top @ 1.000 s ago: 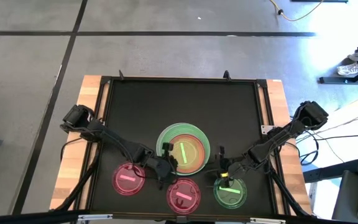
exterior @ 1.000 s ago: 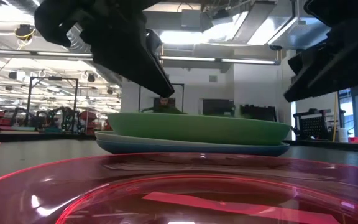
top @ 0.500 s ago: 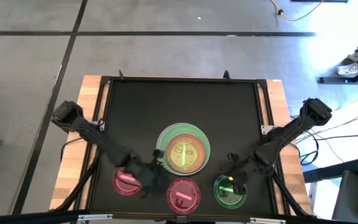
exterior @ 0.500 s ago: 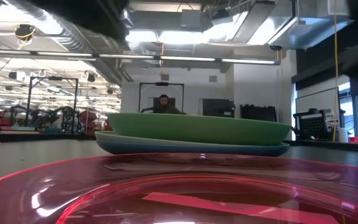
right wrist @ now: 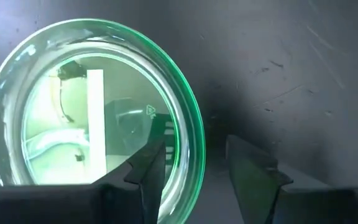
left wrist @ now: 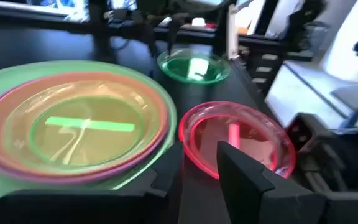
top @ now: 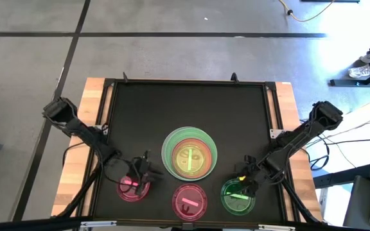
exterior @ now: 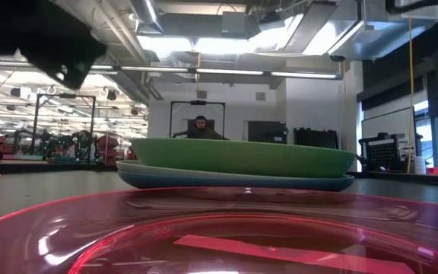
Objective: Stack plastic plates
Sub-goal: Stack the transparent green plate on top of the transparent green plate, then stack the left transparent red plate on top of the transparent green plate
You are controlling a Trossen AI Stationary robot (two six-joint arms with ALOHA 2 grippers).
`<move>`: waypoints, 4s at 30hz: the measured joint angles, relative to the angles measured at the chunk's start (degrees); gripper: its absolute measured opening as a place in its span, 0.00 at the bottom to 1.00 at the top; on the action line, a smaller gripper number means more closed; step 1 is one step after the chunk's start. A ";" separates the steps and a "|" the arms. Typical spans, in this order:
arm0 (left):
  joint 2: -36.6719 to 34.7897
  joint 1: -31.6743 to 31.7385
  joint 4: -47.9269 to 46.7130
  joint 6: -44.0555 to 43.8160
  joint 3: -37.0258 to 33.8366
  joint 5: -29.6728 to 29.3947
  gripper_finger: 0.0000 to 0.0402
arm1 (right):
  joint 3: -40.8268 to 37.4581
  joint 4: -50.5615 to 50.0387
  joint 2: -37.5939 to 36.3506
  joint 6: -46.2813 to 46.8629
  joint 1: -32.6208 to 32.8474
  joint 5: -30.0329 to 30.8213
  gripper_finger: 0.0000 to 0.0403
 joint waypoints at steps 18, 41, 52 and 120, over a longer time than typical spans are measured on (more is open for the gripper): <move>0.63 1.59 0.18 0.73 -0.37 -2.49 0.23 | -5.26 7.07 0.00 -0.66 -0.02 1.33 0.10; 0.65 1.29 0.15 2.41 -0.36 -2.47 0.23 | 6.93 -3.97 -6.25 -13.82 -2.83 19.81 0.01; 0.65 1.29 0.15 2.34 -0.36 -2.50 0.23 | 10.69 10.59 -6.38 -28.47 -17.82 23.37 0.01; -5.50 15.58 -51.33 -7.02 12.48 19.54 0.38 | 5.73 37.32 3.78 -46.86 -4.93 30.25 0.43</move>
